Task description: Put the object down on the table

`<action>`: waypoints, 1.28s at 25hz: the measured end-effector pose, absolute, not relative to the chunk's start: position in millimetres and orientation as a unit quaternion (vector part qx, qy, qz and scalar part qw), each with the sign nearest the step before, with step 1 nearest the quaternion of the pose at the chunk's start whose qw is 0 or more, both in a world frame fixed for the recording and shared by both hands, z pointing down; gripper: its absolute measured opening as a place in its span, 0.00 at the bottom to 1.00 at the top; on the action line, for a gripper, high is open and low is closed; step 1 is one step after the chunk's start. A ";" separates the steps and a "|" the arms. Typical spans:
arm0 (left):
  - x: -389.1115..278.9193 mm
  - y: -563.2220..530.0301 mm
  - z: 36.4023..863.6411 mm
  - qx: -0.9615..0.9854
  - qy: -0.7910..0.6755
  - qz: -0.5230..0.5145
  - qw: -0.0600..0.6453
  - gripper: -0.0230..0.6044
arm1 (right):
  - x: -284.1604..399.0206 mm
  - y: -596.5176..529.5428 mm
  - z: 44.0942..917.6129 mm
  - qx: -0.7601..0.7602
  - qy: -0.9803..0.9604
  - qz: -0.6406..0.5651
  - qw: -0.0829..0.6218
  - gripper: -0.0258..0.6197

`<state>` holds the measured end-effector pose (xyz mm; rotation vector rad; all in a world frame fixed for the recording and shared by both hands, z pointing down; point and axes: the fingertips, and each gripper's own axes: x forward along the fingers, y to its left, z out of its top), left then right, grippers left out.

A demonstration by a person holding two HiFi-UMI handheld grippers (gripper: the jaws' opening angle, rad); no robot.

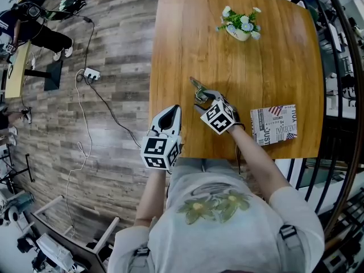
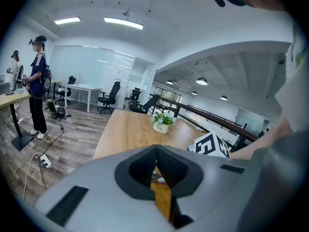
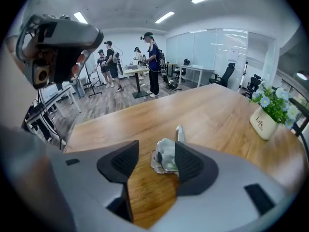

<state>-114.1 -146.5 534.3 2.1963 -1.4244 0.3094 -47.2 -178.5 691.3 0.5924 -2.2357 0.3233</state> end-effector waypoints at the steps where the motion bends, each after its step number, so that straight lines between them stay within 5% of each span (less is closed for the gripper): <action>1: -113.4 -146.9 531.9 0.808 -0.523 0.113 0.247 0.06 | -46.7 -179.4 683.2 0.239 -0.883 0.131 0.382 0.41; 13: -106.5 -140.0 495.2 0.819 -0.525 0.097 0.212 0.06 | -31.1 -170.3 561.3 0.297 -0.915 0.162 0.221 0.36; 22: -94.2 -123.9 467.4 0.828 -0.522 0.068 0.194 0.06 | -15.6 -148.3 493.7 0.340 -0.919 0.157 0.128 0.16; 24: -91.1 -119.9 463.3 0.831 -0.520 0.068 0.188 0.06 | -13.5 -142.9 480.3 0.343 -0.921 0.149 0.112 0.06; 32: -76.4 -106.8 454.3 0.841 -0.507 0.065 0.179 0.06 | -21.0 -107.9 456.2 0.316 -0.937 0.097 0.110 0.05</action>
